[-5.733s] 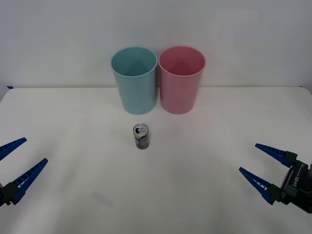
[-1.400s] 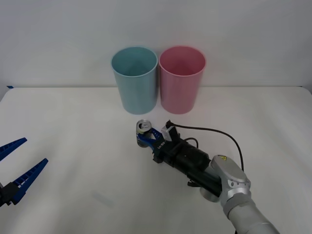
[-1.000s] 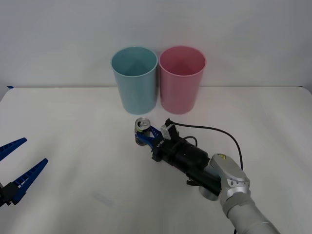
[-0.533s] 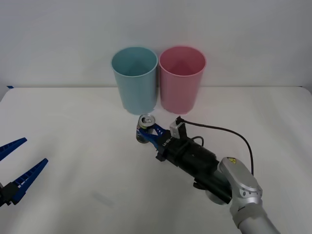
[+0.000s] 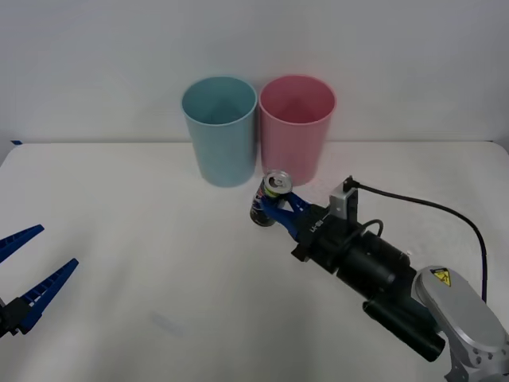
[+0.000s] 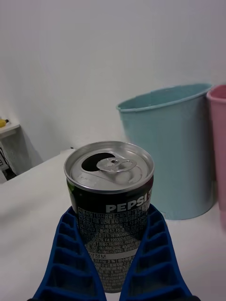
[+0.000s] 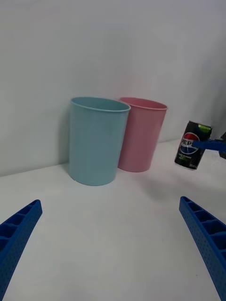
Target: Grasp the object on the table and drop it into the matching bin: aluminum can to the light blue bin, PET bottle to the pink bin.
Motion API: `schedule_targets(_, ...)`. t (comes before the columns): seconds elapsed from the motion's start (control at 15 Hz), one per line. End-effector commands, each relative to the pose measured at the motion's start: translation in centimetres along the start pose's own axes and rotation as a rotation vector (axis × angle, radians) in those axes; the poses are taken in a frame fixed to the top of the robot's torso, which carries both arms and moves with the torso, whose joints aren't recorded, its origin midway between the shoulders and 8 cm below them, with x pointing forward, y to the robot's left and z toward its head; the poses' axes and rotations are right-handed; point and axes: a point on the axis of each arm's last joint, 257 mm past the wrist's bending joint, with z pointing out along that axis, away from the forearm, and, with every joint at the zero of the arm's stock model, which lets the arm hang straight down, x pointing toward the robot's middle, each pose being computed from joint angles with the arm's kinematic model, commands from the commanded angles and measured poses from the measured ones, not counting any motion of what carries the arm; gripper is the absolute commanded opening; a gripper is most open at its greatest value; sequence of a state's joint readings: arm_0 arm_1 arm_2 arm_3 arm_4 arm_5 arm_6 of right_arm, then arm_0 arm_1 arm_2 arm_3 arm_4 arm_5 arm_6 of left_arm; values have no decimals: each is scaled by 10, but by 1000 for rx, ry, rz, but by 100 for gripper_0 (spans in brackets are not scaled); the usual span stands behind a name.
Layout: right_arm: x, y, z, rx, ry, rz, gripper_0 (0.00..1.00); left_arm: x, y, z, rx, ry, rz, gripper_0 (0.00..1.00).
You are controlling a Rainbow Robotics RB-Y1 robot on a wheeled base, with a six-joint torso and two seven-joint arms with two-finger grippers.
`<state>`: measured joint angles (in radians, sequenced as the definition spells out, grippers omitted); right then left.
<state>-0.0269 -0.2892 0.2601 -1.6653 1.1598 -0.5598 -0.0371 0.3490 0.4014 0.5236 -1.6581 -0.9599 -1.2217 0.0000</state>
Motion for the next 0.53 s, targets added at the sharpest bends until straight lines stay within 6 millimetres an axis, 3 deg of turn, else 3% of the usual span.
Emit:
schedule_targets(0.07,-30,0,-11,-8,-27,42,0,0,0,0,0,0,0,100)
schedule_targets(0.53,-106,-5,-23,-19,-109,92,0,0,0,0,0,0,0,100)
